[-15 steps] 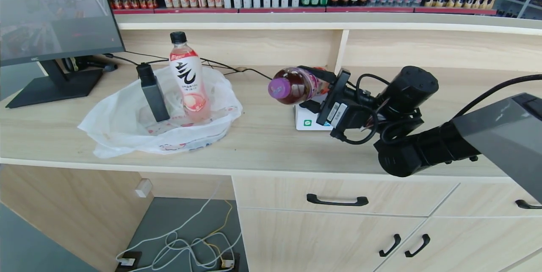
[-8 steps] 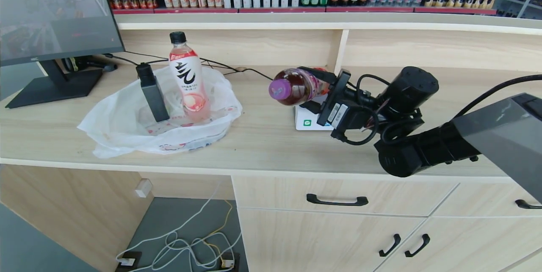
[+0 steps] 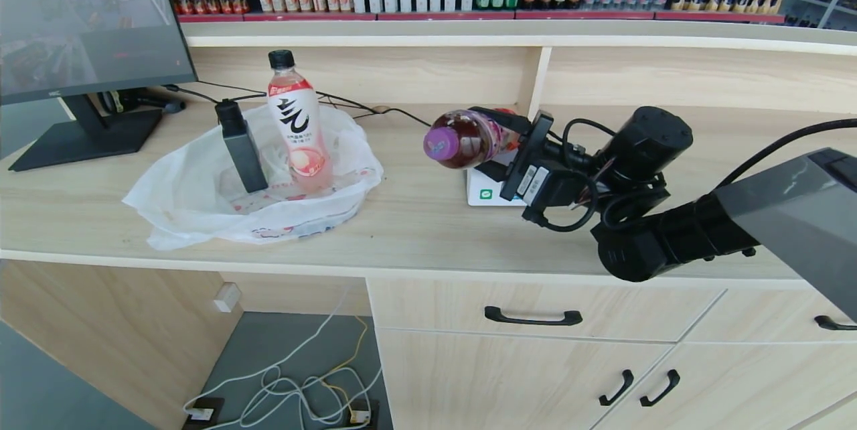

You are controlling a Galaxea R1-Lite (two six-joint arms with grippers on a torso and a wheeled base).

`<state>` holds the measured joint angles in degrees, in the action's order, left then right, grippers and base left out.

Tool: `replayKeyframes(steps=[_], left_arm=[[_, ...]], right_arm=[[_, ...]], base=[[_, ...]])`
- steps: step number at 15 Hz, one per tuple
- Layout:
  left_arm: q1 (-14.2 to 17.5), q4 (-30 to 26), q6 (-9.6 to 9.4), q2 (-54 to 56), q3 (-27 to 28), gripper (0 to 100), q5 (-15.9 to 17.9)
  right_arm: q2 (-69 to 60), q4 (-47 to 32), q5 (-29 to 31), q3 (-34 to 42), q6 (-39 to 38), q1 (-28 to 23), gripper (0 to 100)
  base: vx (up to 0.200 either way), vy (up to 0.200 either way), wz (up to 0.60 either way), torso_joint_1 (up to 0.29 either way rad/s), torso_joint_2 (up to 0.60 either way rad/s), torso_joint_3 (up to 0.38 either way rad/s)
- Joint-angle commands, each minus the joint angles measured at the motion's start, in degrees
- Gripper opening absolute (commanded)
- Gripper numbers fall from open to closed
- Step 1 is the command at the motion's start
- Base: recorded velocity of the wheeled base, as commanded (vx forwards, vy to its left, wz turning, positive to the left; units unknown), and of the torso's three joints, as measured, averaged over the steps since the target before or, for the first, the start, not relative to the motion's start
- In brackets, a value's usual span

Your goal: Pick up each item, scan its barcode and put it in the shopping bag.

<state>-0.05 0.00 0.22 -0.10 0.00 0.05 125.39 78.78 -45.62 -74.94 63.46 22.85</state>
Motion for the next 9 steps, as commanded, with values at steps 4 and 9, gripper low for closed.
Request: replayKeyframes(steps=[4,9], left_arm=[[-0.04,0.0,-0.13,0.01,0.0,100,0.04],[-0.04,0.0,-0.13,0.01,0.0,100,-0.05]], right_arm=[[-0.68,0.15,-0.09,1.55,-0.01,0.27,0],[-3.93,0.06,-0.09,2.87,-0.53,0.62,0]], base=[[0.0,0.0,0.0,0.0,0.0,0.0],[0.0,0.0,0.0,0.0,0.0,0.0]])
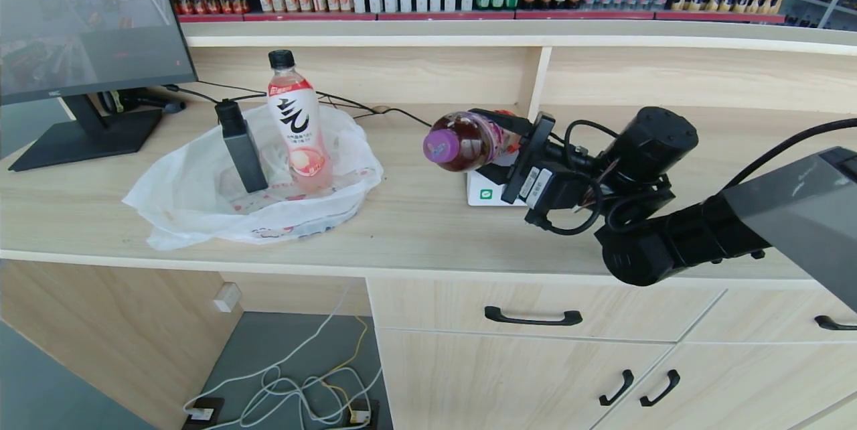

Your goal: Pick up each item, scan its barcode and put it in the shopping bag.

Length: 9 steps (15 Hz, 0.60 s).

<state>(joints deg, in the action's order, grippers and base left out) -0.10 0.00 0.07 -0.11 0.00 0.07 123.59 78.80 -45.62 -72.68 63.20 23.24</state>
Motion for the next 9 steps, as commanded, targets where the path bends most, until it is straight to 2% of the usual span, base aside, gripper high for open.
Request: replayKeyframes(steps=[1,2,4,5,6,7,8,9], left_arm=[[0.01,0.0,0.01,0.02,0.0,100,0.01],[0.01,0.0,0.01,0.02,0.0,100,0.01],[0.01,0.0,0.1,0.02,0.0,100,0.01],[0.01,0.0,0.01,0.02,0.0,100,0.01],[0.01,0.0,0.01,0.02,0.0,100,0.01],[0.01,0.0,0.1,0.02,0.0,100,-0.07],[0.01,0.0,0.1,0.02,0.0,100,-0.07],[0.01,0.0,0.1,0.02,0.0,100,0.01]], right_arm=[[-3.53,-0.14,0.0,1.58,-0.53,0.32,0],[-5.38,-0.14,0.35,2.63,-1.85,1.02,0],[-7.22,1.8,2.99,6.76,-9.85,4.1,0],[-7.75,7.68,7.03,8.08,-15.82,5.77,0],[-7.92,11.2,14.5,9.4,-25.05,9.55,0],[-9.59,11.2,18.37,11.07,-28.22,10.78,0],[-11.26,11.2,19.43,12.48,-28.92,11.13,0],[-14.69,11.2,24.26,14.32,-31.91,11.83,0]], base=[[0.0,0.0,0.0,0.0,0.0,0.0],[0.0,0.0,0.0,0.0,0.0,0.0],[0.0,0.0,0.0,0.0,0.0,0.0],[0.0,0.0,0.0,0.0,0.0,0.0],[0.0,0.0,0.0,0.0,0.0,0.0],[0.0,0.0,0.0,0.0,0.0,0.0],[0.0,0.0,0.0,0.0,0.0,0.0],[0.0,0.0,0.0,0.0,0.0,0.0]])
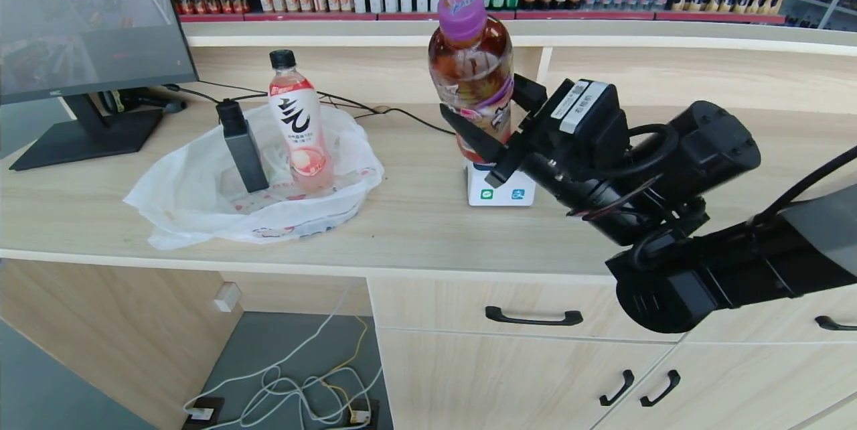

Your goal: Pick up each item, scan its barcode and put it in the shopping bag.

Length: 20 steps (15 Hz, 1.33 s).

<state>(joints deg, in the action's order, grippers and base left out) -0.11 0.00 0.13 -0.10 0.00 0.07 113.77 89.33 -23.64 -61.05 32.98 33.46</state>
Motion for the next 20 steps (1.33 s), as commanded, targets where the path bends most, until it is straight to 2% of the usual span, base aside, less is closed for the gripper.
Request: replayKeyframes(steps=[1,4,7,8,9,11,14,18,20], left_arm=[[0.02,0.0,0.04,0.01,0.0,100,-0.07],[0.02,0.0,0.04,0.01,0.0,100,-0.07],[0.02,0.0,0.13,0.01,0.0,100,-0.07],[0.02,0.0,0.13,0.01,0.0,100,-0.07],[0.02,0.0,0.13,0.01,0.0,100,-0.07],[0.02,0.0,0.13,0.01,0.0,100,-0.07],[0.02,0.0,0.13,0.01,0.0,100,-0.07],[0.02,0.0,0.22,0.01,0.0,100,-0.07],[0.02,0.0,0.13,0.01,0.0,100,-0.07]], right_arm=[[-6.11,0.67,4.74,3.22,-4.76,2.22,0],[-10.06,0.67,8.08,10.43,-14.87,4.33,0],[-14.55,0.67,10.54,23.61,-21.29,5.12,0],[-15.86,0.67,14.23,26.25,-21.64,4.15,0],[-17.27,0.67,20.83,30.46,-24.71,4.15,0],[-17.71,0.67,23.02,34.42,-27.53,5.21,0],[-18.15,0.67,23.11,36.79,-27.97,3.89,0],[-20.43,0.67,23.11,36.27,-29.55,1.96,0],[-22.1,0.67,23.11,36.18,-29.55,0.9,0]], base=[[0.0,0.0,0.0,0.0,0.0,0.0],[0.0,0.0,0.0,0.0,0.0,0.0],[0.0,0.0,0.0,0.0,0.0,0.0],[0.0,0.0,0.0,0.0,0.0,0.0],[0.0,0.0,0.0,0.0,0.0,0.0],[0.0,0.0,0.0,0.0,0.0,0.0],[0.0,0.0,0.0,0.0,0.0,0.0],[0.0,0.0,0.0,0.0,0.0,0.0],[0.0,0.2,0.0,-0.002,0.0,0.002]])
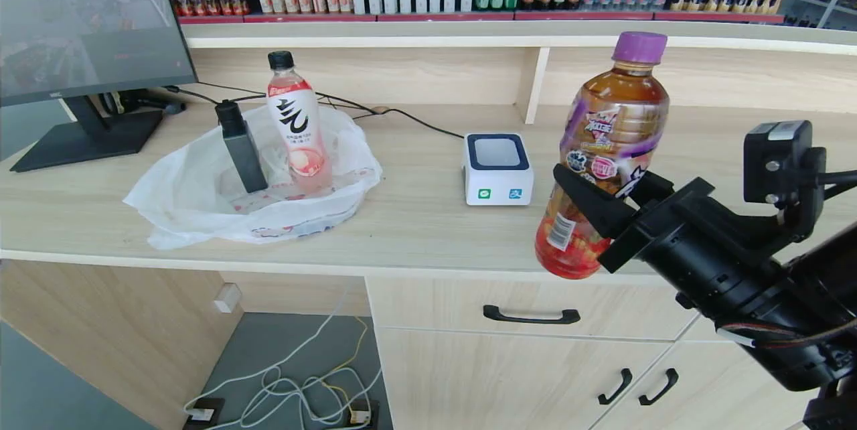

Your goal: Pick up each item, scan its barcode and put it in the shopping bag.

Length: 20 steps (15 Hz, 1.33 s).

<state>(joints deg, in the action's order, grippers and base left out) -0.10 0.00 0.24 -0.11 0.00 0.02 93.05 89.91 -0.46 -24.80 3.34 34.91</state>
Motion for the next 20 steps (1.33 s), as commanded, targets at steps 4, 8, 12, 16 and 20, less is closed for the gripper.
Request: replayKeyframes(steps=[4,8,12,16,20], left_arm=[[0.01,0.0,0.02,0.02,0.0,100,0.06],[0.01,0.0,-0.07,0.02,0.0,100,0.06],[0.01,0.0,0.02,0.02,0.0,100,-0.02],[0.01,0.0,0.02,0.02,0.0,100,0.06],[0.01,0.0,-0.07,0.02,0.0,100,0.06]], right_arm=[[-5.42,0.09,-0.06,-0.34,0.09,-3.1,0],[-7.53,0.09,-0.06,-0.43,0.0,-4.68,0],[-6.39,0.09,-0.06,-1.75,0.0,-6.53,0],[-6.3,0.09,-0.06,-1.75,0.0,-6.53,0],[-4.98,0.09,-0.06,-2.8,0.0,-6.44,0]], base=[[0.0,0.2,0.0,0.006,0.0,0.004],[0.0,0.2,0.0,-0.001,0.0,0.001],[0.0,0.2,0.0,0.005,0.0,0.002],[0.0,0.2,0.0,0.005,0.0,0.0],[0.0,0.2,0.0,0.001,0.0,0.002]])
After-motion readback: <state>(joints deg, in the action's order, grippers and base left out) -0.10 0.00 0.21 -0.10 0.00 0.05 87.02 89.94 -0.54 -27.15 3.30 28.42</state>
